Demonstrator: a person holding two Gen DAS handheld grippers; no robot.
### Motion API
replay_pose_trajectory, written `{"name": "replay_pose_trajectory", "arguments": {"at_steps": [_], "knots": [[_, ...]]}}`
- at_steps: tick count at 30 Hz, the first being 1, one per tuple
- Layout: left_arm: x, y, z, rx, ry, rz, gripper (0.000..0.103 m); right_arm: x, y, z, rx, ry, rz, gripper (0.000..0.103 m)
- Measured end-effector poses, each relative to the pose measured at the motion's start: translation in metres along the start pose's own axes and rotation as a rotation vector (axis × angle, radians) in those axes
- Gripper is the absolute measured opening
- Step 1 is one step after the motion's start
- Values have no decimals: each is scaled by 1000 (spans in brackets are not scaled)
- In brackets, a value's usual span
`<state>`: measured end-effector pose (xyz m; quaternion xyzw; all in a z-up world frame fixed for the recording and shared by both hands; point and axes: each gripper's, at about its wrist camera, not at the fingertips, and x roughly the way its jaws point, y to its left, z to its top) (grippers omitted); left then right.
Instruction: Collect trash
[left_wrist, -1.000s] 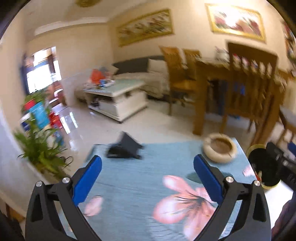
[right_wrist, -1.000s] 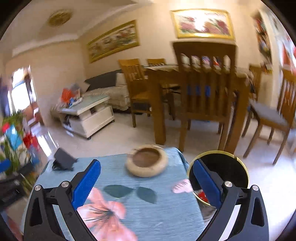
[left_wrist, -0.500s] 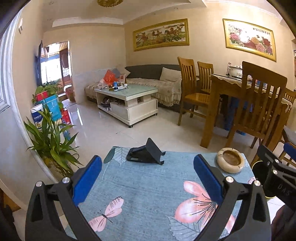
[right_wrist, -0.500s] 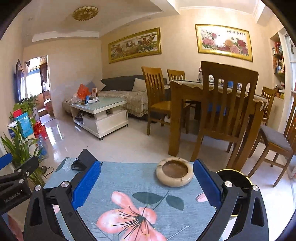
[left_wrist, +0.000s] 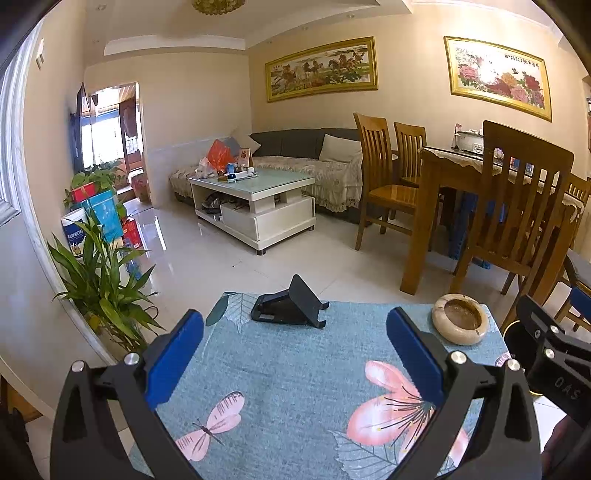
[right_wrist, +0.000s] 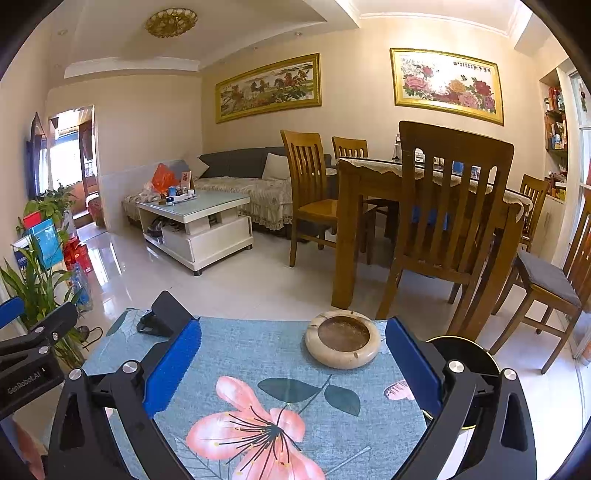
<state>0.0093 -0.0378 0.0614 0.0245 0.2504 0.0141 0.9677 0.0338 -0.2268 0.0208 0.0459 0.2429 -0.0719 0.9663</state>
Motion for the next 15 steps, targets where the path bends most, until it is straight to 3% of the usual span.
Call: {"name": "replay_pose_trajectory", "arguments": {"at_steps": [15], "knots": [[-2, -4, -3, 9, -4, -8, 100, 1, -2, 0, 5, 3, 1, 99]]}}
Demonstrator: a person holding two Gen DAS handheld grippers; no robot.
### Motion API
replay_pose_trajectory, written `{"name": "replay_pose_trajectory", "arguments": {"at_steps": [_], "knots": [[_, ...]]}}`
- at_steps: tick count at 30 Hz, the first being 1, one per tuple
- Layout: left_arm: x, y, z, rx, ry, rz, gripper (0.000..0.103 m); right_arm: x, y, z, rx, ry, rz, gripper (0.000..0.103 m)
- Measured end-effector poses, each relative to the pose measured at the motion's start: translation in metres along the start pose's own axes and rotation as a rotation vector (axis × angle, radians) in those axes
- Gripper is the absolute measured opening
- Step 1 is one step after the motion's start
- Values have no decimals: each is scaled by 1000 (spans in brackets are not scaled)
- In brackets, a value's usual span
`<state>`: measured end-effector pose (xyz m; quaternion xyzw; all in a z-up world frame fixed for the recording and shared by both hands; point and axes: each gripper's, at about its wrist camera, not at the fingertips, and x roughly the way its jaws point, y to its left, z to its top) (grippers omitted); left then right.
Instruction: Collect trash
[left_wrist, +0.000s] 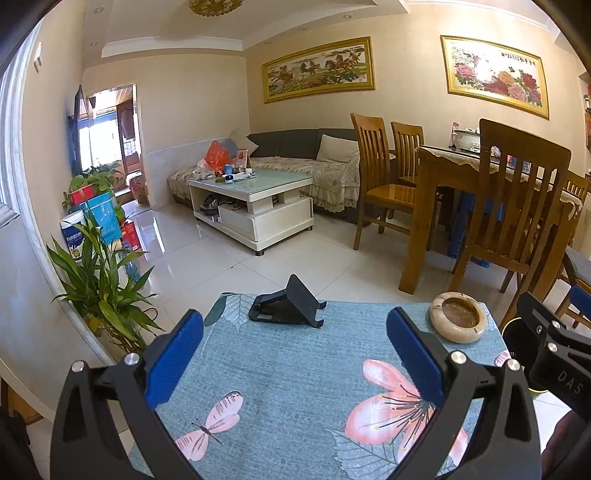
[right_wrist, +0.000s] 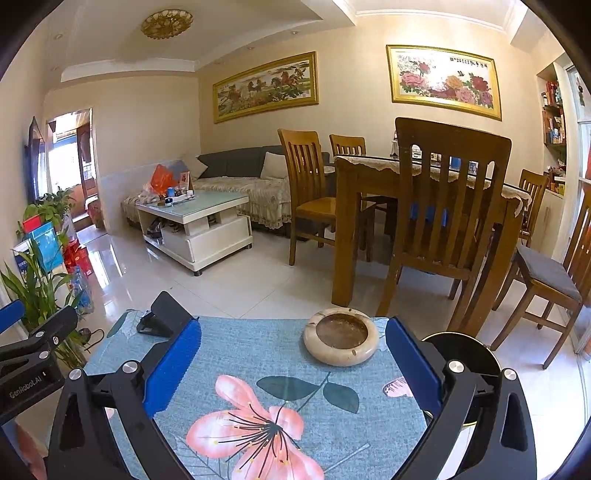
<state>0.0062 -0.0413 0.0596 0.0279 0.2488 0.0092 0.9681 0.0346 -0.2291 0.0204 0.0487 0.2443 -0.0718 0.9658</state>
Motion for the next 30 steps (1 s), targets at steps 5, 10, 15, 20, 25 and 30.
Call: {"name": "replay_pose_trajectory", "arguments": {"at_steps": [5, 10, 15, 20, 25, 30], "knots": [[0, -1, -1, 1, 5, -2, 100, 0, 0, 0, 1, 1, 4, 99], [2, 0, -2, 2, 10, -1, 100, 2, 0, -3, 5, 4, 5, 99], [3, 0, -2, 5, 11, -3, 100, 2, -1, -2, 7, 6, 5, 99], [6, 0, -3, 10, 15, -2, 100, 3, 1, -8, 10, 13, 8, 99], [8, 0, -2, 12, 20, -3, 100, 2, 3, -10, 13, 15, 11, 99], [9, 0, -2, 13, 20, -4, 100, 3, 1, -10, 13, 17, 12, 99]]}}
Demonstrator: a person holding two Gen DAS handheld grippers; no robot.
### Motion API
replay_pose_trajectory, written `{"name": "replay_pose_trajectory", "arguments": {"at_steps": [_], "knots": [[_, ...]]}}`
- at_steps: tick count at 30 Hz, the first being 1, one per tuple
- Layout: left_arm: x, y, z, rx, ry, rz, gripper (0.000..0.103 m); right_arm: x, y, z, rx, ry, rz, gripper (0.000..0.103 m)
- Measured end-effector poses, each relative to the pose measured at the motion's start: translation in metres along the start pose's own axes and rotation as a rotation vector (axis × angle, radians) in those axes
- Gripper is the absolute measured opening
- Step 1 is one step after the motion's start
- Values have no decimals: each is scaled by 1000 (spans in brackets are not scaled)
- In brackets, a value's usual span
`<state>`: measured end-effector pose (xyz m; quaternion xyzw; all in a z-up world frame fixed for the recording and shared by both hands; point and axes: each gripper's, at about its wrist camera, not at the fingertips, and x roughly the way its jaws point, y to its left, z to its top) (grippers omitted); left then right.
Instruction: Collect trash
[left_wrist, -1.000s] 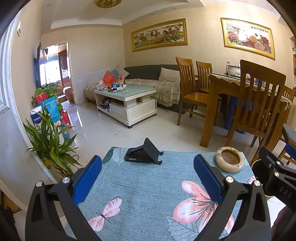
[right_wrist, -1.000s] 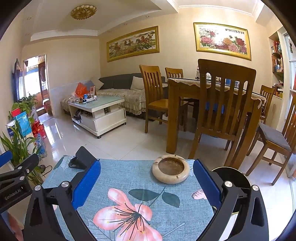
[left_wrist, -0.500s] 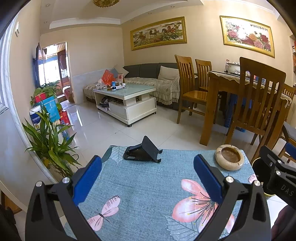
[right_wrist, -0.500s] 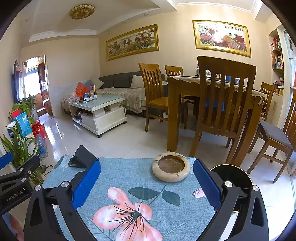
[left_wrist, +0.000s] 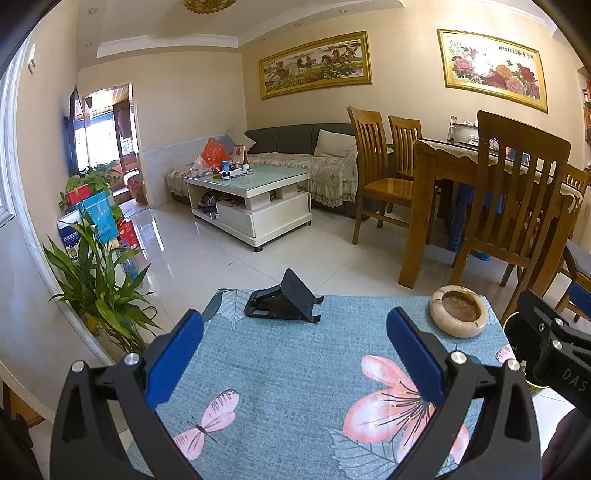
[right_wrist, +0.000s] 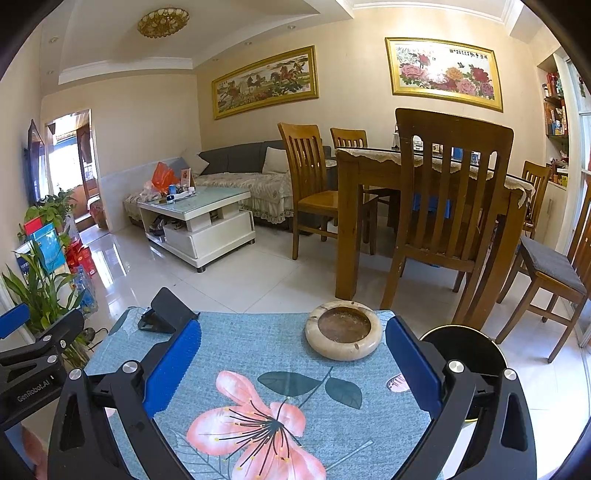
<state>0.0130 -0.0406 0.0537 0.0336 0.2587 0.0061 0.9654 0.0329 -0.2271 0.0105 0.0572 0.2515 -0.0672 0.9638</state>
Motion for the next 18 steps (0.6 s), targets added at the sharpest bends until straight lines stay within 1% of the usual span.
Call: {"name": "replay_pose_trajectory", "arguments": {"at_steps": [18], "knots": [[4, -2, -2, 9, 7, -5, 100, -1, 0, 2, 3, 3, 3, 99]]}}
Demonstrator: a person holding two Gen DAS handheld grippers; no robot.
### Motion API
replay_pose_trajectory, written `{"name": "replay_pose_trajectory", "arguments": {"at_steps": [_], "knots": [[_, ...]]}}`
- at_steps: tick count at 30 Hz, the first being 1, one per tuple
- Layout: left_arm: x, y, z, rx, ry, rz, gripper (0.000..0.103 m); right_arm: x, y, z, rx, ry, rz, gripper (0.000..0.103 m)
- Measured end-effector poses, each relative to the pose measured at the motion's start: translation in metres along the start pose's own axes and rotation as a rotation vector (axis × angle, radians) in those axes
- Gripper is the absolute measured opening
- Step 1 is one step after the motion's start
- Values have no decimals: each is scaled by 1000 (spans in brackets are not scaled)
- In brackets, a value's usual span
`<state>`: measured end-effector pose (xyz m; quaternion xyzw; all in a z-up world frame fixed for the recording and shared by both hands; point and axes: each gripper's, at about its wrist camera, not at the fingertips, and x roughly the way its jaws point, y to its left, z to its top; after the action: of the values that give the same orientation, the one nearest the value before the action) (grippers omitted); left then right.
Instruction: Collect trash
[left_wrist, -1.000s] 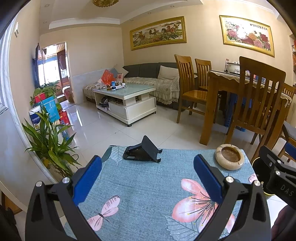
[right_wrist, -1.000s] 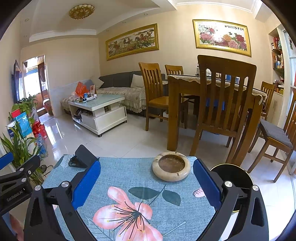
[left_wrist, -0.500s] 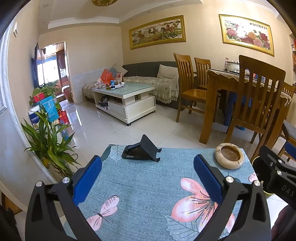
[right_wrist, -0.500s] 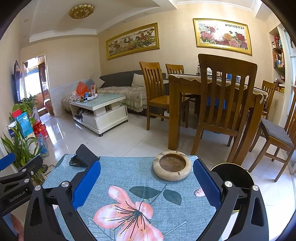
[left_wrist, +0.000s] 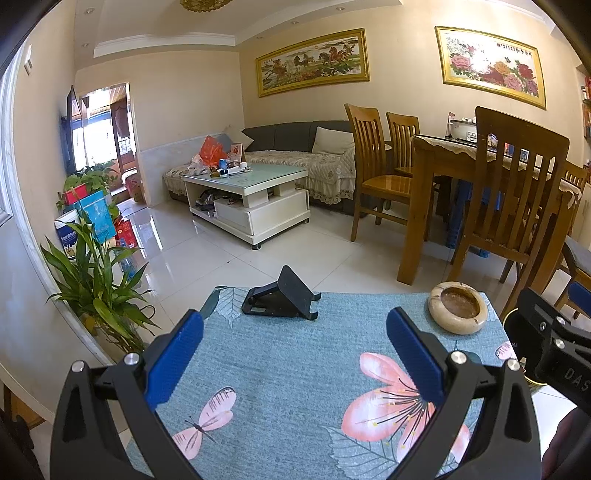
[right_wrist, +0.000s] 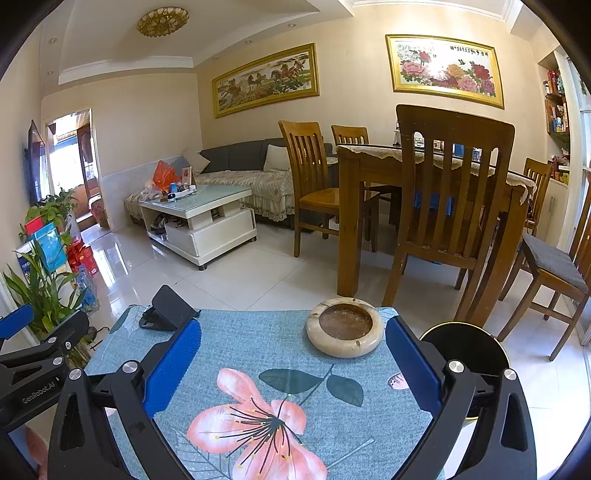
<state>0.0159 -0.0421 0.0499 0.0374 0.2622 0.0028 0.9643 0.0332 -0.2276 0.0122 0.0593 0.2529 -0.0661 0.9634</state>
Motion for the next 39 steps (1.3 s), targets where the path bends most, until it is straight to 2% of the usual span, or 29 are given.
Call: {"name": "replay_pose_trajectory", "arguments": {"at_steps": [30, 34, 36, 39], "knots": [[4, 3, -4, 0, 3, 13, 100, -8, 17, -17, 22, 17, 18, 99], [15, 2, -6, 4, 48, -62, 100, -9, 19, -20, 19, 19, 17, 99], [25, -2, -9, 21, 92, -128, 100, -12, 23, -25, 18, 24, 17, 99], [42, 1, -15, -33, 182, -245, 100, -9, 20, -27, 29, 35, 17, 99]]}}
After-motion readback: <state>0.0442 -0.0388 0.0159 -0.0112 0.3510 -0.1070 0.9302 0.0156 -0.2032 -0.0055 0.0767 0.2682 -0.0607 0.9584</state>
